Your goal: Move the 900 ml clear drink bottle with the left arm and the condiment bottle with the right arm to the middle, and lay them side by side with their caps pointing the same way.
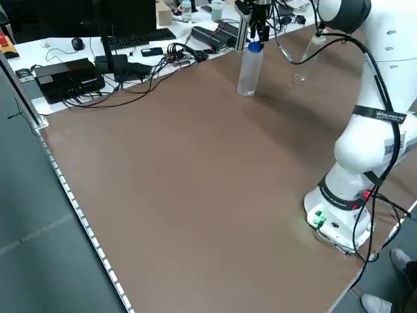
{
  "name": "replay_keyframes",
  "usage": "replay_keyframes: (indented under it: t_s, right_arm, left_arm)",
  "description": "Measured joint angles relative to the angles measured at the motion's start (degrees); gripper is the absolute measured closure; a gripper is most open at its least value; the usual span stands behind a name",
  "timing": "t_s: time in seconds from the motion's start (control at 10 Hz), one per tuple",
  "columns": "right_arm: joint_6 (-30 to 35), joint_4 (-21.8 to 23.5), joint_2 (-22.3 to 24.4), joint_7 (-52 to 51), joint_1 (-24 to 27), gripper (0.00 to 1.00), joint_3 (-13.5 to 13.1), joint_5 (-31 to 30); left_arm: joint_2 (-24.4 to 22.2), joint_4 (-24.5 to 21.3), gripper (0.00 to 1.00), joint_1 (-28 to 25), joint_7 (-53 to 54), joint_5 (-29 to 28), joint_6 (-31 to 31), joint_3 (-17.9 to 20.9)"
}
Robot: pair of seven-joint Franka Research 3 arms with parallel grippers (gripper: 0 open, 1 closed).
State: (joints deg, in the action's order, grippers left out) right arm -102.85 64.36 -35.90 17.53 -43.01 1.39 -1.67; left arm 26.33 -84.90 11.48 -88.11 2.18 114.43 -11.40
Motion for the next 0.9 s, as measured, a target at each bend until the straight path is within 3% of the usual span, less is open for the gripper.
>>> replay_keyframes:
  t_s: [0.4,0.9]
  right_arm:
    - [-0.5,-5.5,-4.4,1.3,0.1,0.67,-0.3,0.1]
    - [-4.1,-8.5,-7.3,2.0,0.6,0.67,-0.6,0.2]
  left_arm:
    - [-3.7,0.9,0.0,-0.7,2.0,0.0,-6.2,0.1]
    - [-7.8,0.9,0.0,-4.6,31.9,-0.1,-8.1,0.4]
